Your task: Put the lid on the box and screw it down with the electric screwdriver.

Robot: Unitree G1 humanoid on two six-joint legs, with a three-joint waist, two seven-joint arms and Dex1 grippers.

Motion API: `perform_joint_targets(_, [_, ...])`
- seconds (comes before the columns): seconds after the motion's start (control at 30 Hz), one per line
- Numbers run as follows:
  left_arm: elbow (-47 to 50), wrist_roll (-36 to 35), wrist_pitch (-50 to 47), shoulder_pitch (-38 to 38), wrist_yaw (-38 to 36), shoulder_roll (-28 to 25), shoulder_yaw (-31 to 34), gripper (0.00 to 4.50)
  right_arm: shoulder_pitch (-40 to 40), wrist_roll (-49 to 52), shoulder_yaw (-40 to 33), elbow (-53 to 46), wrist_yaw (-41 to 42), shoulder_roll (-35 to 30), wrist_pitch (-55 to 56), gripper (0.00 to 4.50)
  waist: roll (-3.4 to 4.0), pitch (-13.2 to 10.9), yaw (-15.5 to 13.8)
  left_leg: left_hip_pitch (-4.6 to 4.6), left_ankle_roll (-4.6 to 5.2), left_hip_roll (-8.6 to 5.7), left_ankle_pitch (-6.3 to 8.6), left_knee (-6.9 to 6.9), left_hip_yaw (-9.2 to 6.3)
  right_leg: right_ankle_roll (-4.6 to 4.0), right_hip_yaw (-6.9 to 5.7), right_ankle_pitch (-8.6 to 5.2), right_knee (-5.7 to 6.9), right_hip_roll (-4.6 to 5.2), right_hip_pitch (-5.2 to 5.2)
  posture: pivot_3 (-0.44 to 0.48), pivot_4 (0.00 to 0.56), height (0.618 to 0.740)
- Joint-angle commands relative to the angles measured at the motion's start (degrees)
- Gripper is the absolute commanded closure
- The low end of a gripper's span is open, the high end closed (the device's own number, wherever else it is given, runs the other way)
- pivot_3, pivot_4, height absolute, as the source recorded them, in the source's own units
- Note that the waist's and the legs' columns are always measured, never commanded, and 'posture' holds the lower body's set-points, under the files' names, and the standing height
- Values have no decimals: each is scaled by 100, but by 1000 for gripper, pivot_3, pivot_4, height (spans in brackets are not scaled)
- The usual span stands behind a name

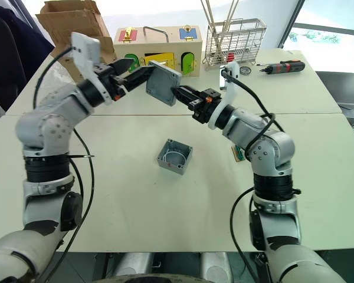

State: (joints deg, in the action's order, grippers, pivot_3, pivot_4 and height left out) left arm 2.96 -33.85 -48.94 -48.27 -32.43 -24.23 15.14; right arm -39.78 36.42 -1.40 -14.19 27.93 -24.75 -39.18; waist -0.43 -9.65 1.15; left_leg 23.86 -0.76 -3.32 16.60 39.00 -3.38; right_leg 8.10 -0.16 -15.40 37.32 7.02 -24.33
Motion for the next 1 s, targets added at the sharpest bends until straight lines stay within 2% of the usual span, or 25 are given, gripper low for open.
perform_joint_targets(0.03, [250,-659,-278,115,-282,-298,521,574,13,-1242,387,-507,522,-470,1568,4394,0,0,5,-1,0,0,0,-2,0,0,0,0,0,-1,0,0,150,731])
perform_joint_targets(0.17, [11,-1083,-737,246,-741,-782,580,574,485,-3266,1035,-203,749,-1223,4138,4394,-1,0,-17,-1,0,1,0,3,1,0,-1,0,-1,-3,-1,0,150,731])
perform_joint_targets(0.27, [1,-899,-667,483,-1129,-1134,94,574,909,-5295,1386,667,46,-2000,6931,4394,-1,1,-34,-2,0,-8,0,5,3,0,0,0,-4,-2,1,0,150,731])
perform_joint_targets(0.4, [-74,-765,-438,637,-1459,-1194,-324,574,1079,-6220,1356,1539,-888,-2040,8582,4394,-2,0,-15,-2,-3,-2,-2,9,7,0,2,0,-9,-2,4,0,150,731])
perform_joint_targets(0.57, [-158,-616,-191,584,-1661,-951,-821,574,1146,-7009,1384,2141,-1632,-1753,9176,4394,-2,0,4,-3,-8,7,-4,4,7,-1,2,-1,-10,-11,3,0,150,731])
perform_joint_targets(0.83, [-124,-510,33,689,-1822,-645,-1197,574,1484,-7641,1303,2096,-2245,-1526,9281,4394,-2,0,-20,-3,-8,7,-4,4,6,-1,3,-1,-11,-11,5,0,150,731])
perform_joint_targets(0.93, [-148,-487,87,712,-1992,-525,-1421,1398,1686,-7731,1361,2126,-2355,-1547,9334,4394,-2,0,-27,-2,-8,7,-4,5,6,-1,4,-1,-12,-11,7,0,150,731])
perform_joint_targets(1.0, [-154,-431,112,735,-2097,-512,-1554,2434,1738,-7747,1355,2136,-2405,-1550,9347,4394,-2,0,-24,-3,-8,6,-4,6,6,-1,3,-1,-12,-11,9,0,150,731])
